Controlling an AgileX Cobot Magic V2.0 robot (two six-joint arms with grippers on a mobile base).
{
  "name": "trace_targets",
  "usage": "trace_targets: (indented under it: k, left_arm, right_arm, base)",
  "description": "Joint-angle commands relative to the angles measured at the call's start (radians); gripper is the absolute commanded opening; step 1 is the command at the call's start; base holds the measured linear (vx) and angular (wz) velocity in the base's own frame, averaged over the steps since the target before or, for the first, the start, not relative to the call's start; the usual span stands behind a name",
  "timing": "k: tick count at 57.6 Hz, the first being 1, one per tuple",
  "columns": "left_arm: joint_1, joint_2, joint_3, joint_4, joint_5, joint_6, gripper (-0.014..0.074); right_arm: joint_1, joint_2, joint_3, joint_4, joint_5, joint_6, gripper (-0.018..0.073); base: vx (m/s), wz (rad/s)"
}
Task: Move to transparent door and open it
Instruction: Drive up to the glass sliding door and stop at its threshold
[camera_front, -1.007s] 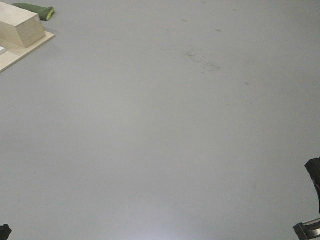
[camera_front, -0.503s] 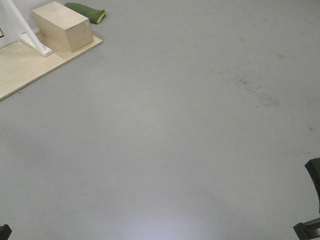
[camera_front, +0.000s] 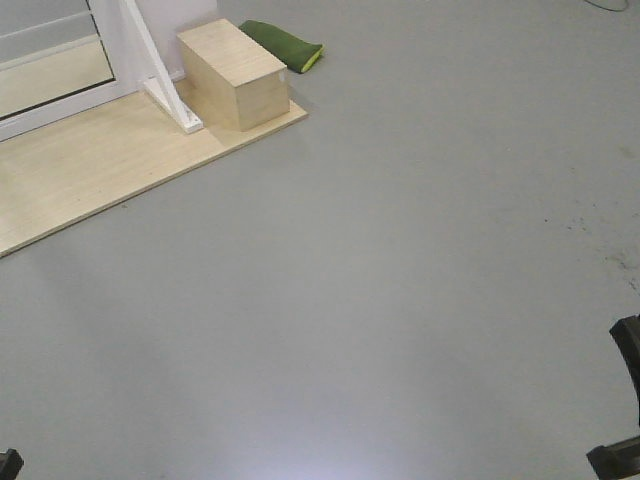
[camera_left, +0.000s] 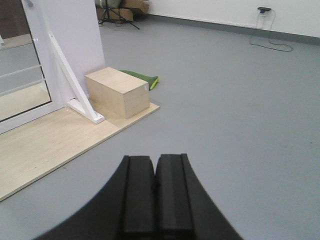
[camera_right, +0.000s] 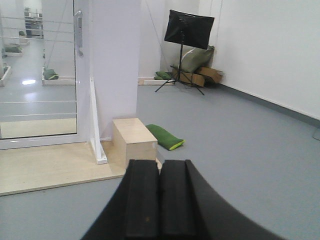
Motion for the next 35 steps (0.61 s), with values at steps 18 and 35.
trace_targets:
  k: [18,35]
  left_arm:
    - [-0.005,-0.015,0.015,-0.010,-0.082,-0.001,0.0003]
    - [-0.005,-0.015,0.015,-0.010,-0.082,-0.001,0.0003]
  right_arm:
    - [0.000,-0.016,0.004,-0.004,-0.083,-0.003,-0.0006]
    - [0.000,-0.016,0.004,-0.004,-0.083,-0.003,-0.0006]
  base:
    - [0.59,0.30]
    - [0.58,0.29]
